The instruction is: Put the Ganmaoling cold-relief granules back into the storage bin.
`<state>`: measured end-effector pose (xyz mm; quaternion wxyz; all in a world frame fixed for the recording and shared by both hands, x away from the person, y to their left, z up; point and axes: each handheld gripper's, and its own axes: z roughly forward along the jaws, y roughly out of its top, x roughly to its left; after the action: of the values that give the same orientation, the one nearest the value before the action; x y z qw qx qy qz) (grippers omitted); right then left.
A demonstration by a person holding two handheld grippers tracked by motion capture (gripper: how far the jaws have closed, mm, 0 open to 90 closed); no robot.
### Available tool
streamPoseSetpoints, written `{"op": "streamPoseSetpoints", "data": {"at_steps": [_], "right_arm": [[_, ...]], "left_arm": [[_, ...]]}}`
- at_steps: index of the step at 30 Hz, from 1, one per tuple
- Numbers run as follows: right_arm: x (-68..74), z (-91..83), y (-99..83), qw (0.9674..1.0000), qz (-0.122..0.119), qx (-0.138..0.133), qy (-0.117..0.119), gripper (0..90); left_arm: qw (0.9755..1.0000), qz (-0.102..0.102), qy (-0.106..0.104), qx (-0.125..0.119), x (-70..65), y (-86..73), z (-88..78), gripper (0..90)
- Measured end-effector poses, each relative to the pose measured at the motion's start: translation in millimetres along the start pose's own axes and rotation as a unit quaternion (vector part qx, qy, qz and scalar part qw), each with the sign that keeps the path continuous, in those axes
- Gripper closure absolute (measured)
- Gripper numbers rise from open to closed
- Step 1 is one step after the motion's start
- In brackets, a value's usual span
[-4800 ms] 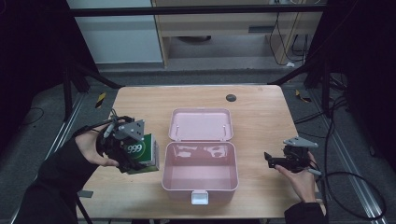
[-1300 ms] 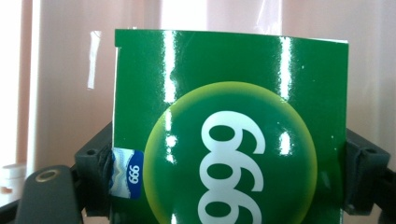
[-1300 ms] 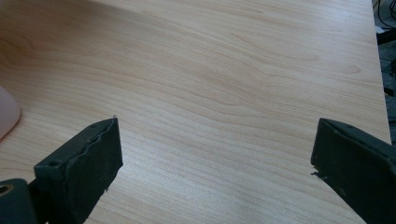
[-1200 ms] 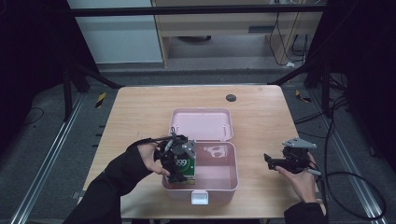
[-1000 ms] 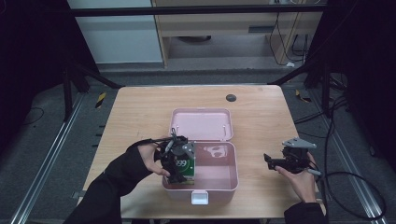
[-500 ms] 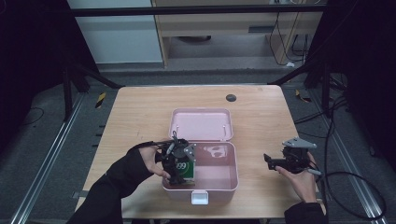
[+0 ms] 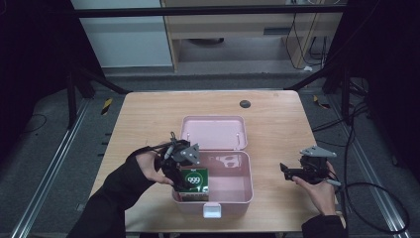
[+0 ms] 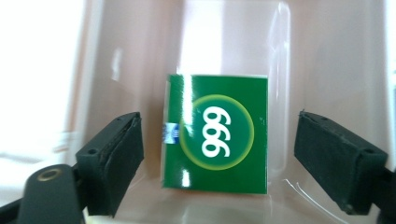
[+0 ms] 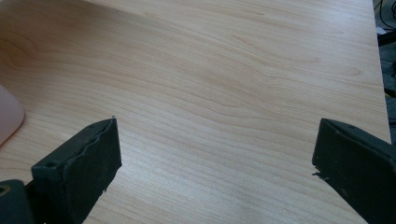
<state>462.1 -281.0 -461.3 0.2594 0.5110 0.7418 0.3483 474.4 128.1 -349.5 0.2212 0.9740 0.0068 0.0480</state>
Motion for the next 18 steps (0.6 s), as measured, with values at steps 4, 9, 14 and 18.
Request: {"op": "streamPoseSetpoints", "data": {"at_steps": [4,9,14,18], "right_arm": [[-0.7,-1.2,-0.1,1.0000,0.002,-0.001,-0.001,1.9],[-1.6,-3.1,-0.4,1.0000,0.008,-0.003,-0.002,2.4],[-1.5,-2.8,-1.6,1.0000,0.006,-0.001,-0.002,2.5],[-1.5,-2.5,-2.7,1.0000,0.007,0.003,0.000,2.5]], "left_arm": [[0.9986,-0.016,0.033,-0.038,-2.0,-6.8,-27.4,18.7],[0.9924,-0.062,0.072,-0.079,-2.8,-38.5,-49.5,20.0],[0.9846,-0.100,0.093,-0.109,-5.0,-71.1,-55.1,20.1],[0.9734,-0.147,0.111,-0.137,-9.5,-106.6,-52.2,22.1]]}}
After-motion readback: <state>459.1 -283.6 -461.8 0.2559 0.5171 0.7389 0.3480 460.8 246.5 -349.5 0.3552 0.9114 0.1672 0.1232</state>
